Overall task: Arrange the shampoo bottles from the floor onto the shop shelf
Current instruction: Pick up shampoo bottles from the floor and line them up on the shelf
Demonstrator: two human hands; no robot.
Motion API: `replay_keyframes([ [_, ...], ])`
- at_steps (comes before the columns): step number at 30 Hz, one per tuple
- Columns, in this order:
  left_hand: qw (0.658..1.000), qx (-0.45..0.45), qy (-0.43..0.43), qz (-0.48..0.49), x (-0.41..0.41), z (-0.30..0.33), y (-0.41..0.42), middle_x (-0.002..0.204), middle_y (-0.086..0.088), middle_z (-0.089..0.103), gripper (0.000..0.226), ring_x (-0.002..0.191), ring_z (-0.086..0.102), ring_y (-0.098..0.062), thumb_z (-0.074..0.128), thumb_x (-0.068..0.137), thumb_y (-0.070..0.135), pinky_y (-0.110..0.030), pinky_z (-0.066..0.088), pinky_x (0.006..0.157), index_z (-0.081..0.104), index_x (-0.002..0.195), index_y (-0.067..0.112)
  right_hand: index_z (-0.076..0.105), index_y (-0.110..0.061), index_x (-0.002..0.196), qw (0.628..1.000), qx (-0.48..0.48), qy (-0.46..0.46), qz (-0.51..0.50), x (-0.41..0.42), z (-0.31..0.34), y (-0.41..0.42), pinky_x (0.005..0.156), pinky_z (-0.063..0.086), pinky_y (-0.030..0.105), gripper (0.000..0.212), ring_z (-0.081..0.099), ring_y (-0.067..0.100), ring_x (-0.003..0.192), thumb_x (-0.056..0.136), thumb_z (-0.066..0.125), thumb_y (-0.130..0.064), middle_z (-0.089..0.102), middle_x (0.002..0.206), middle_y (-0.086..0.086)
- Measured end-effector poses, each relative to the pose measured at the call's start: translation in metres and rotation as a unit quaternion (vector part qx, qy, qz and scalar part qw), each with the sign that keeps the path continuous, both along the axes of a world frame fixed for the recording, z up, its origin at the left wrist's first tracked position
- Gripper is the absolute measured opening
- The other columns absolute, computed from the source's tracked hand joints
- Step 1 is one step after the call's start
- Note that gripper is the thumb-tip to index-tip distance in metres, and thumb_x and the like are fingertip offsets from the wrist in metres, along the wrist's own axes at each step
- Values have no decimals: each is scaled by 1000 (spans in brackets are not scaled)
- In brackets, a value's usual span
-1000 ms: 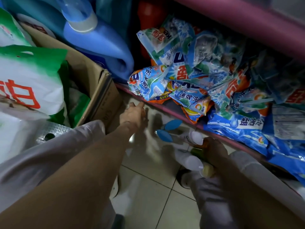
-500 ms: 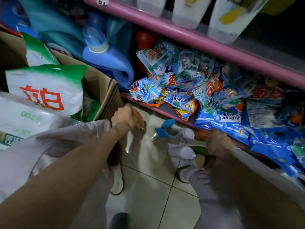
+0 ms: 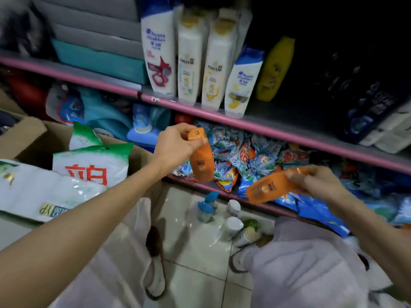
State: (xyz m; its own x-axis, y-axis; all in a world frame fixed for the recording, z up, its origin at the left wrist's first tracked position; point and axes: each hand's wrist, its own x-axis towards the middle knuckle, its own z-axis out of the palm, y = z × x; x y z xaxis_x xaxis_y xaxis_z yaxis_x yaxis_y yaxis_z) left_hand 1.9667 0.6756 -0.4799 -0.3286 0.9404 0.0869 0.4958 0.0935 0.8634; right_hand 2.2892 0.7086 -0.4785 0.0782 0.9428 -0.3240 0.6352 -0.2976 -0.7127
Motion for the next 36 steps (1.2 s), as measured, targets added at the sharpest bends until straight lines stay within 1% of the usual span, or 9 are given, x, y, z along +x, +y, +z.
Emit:
replay_keyframes([
  [3,998,65,3,-24,13,46,3,72,23,68,10,68,59,12,73,73,39,-5,44,62,69,80,35,69,-12,92,993,109,-17,36,-3,59,7,66,49,31,20,60,17,65,82,72,-28,67,74,4],
  [7,990,130,-15,-43,30,100,15,65,21,65,9,62,57,9,72,75,40,-9,43,58,66,74,33,66,-20,91,961,269,-53,32,0,127,28,77,52,41,21,63,23,77,80,72,-37,67,79,3],
  [11,982,180,-1,-54,49,131,29,67,29,63,11,69,58,14,72,76,39,-4,41,61,65,84,38,64,-24,96,931,359,-65,23,10,163,56,72,51,34,21,62,20,75,82,70,-39,63,76,-5],
  [15,981,185,-5,-62,65,144,42,80,22,65,18,81,62,1,72,78,37,-20,49,74,67,95,34,64,-19,106,928,365,-76,-15,15,170,84,73,40,27,29,58,19,81,83,69,-36,60,80,-8],
  [19,983,174,-13,-58,78,149,50,79,29,59,22,79,55,10,72,79,36,-11,43,69,66,100,37,63,-12,113,944,320,-77,-17,19,158,105,84,45,34,35,61,32,104,85,69,-32,67,103,12],
  [22,984,168,-6,-62,86,152,56,85,20,65,24,81,59,3,71,79,36,-18,48,73,67,102,34,59,-12,120,952,287,-103,12,24,146,115,77,44,33,36,61,33,95,89,65,-29,65,97,13],
  [27,982,166,21,-87,107,158,70,80,16,65,17,79,63,-7,68,80,36,-27,54,71,66,97,33,45,-33,139,935,316,-157,34,21,139,123,72,47,32,51,63,36,92,91,56,-19,64,110,17],
  [32,979,174,53,-94,134,160,88,87,15,64,26,86,62,-9,67,82,38,-25,50,75,66,106,29,46,-34,139,903,386,-186,30,14,122,114,81,53,43,51,60,40,103,93,49,-13,56,125,20],
  [36,979,149,71,-116,141,163,105,93,6,69,27,89,64,-14,64,85,38,-28,51,76,65,109,26,43,-35,141,911,356,-206,21,7,129,115,85,51,45,51,54,43,113,93,51,-18,47,135,20],
])
